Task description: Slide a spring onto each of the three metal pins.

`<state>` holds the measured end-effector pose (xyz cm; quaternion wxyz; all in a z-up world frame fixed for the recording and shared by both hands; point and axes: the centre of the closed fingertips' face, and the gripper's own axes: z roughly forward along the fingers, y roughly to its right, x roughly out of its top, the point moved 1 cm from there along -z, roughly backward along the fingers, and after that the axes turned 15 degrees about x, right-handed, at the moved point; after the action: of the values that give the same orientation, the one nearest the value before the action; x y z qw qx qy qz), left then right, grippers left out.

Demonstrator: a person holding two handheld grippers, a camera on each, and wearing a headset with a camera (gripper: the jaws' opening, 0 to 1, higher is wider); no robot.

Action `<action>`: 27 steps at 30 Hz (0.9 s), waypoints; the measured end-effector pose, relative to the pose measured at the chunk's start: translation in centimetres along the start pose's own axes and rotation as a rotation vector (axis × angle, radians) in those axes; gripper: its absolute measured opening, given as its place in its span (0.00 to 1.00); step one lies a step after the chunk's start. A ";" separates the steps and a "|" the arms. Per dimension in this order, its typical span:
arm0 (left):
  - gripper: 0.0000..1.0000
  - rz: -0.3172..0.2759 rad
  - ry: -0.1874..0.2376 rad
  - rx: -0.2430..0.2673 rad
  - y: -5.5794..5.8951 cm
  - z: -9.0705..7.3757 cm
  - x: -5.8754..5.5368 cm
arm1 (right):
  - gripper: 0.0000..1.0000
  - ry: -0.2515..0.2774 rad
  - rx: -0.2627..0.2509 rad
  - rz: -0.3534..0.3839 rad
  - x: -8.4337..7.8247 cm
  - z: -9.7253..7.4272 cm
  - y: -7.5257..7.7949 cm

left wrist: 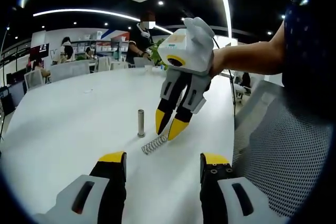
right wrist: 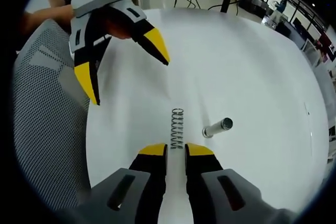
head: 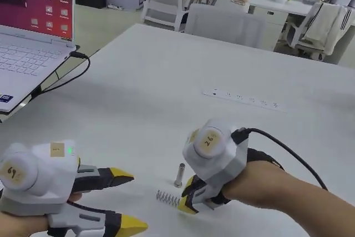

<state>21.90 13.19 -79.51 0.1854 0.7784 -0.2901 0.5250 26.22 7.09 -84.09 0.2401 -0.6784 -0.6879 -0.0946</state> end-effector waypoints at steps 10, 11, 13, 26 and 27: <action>0.50 0.005 -0.004 -0.002 0.0 0.1 0.0 | 0.11 -0.023 0.004 0.005 -0.3 0.6 0.2; 0.51 0.005 -0.004 -0.002 0.0 0.1 0.0 | 0.11 -0.025 0.003 0.003 -0.4 0.6 0.2; 0.50 0.006 -0.006 -0.002 0.0 0.1 -0.1 | 0.11 -0.019 0.004 0.006 -0.3 0.7 0.2; 0.49 0.013 -0.011 -0.005 0.0 0.0 0.0 | 0.08 -0.016 0.003 -0.005 -0.2 0.8 0.1; 0.49 0.014 -0.012 -0.006 0.0 0.0 0.0 | 0.08 -0.015 0.002 -0.007 -0.2 0.7 0.1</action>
<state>21.92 13.20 -79.53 0.1824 0.7789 -0.2982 0.5206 26.13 7.22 -84.86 0.2352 -0.6766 -0.6919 -0.0898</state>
